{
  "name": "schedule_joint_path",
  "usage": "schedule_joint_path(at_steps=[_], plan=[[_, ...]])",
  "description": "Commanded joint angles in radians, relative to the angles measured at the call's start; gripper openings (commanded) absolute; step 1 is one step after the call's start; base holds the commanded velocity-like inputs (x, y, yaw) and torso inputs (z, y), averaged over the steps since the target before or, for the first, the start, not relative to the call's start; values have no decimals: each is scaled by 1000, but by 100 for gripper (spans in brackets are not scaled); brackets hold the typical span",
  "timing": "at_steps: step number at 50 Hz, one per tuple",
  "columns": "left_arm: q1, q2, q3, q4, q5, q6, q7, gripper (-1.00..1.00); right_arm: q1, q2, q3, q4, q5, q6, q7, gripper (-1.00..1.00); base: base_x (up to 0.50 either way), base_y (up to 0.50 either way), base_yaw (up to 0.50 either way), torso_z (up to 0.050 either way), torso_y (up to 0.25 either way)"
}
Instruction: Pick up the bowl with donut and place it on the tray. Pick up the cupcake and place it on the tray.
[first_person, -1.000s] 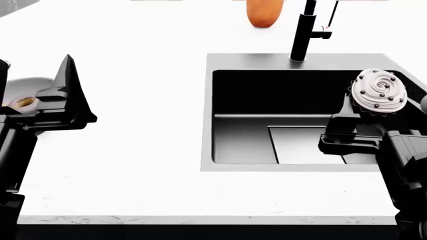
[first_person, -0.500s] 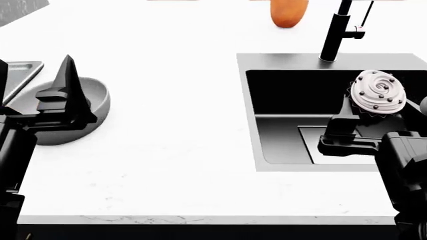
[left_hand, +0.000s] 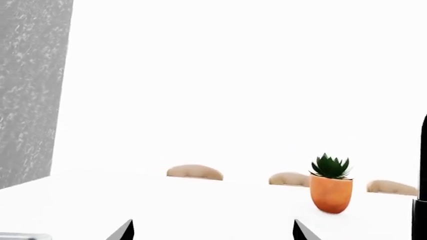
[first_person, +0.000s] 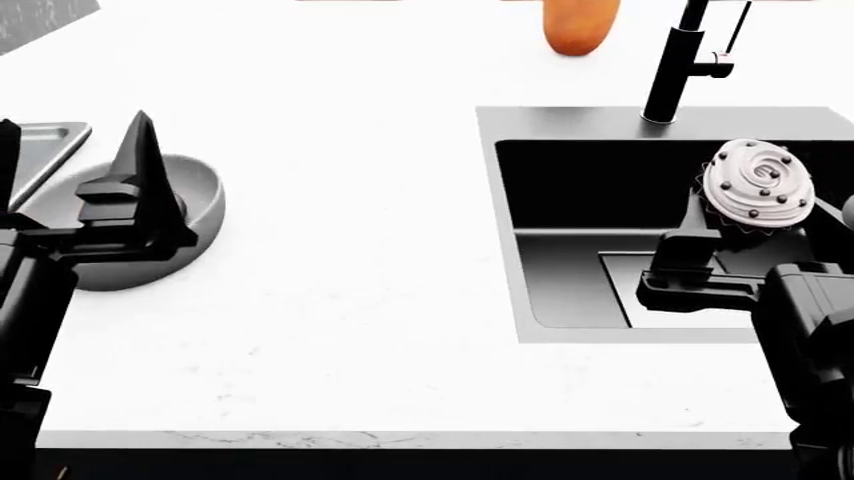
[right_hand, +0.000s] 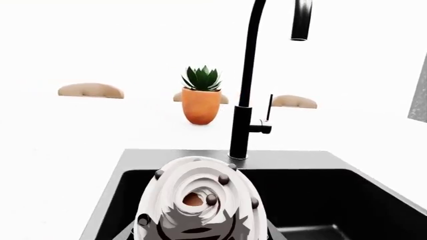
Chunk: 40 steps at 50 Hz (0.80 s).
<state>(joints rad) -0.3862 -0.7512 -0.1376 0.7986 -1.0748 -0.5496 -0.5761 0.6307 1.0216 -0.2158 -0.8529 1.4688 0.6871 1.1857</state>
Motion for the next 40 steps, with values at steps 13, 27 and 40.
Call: schedule_joint_path(at_steps=[13,27,40], plan=[[-687,-273,306,-139,-587,-476,-124,100,55,-7,-11,5,13,36,1,-100,0,0,0,0,0],[-1078,-242,515,-409,-679,-749,-104,100,64,-10,-13,9,12,37,-7,-100,0,0,0,0,0],[-1173,-210,643,-519,-674,-920,35,100,45,-3,-7,11,5,29,-15,-100,0,0,0,0,0]])
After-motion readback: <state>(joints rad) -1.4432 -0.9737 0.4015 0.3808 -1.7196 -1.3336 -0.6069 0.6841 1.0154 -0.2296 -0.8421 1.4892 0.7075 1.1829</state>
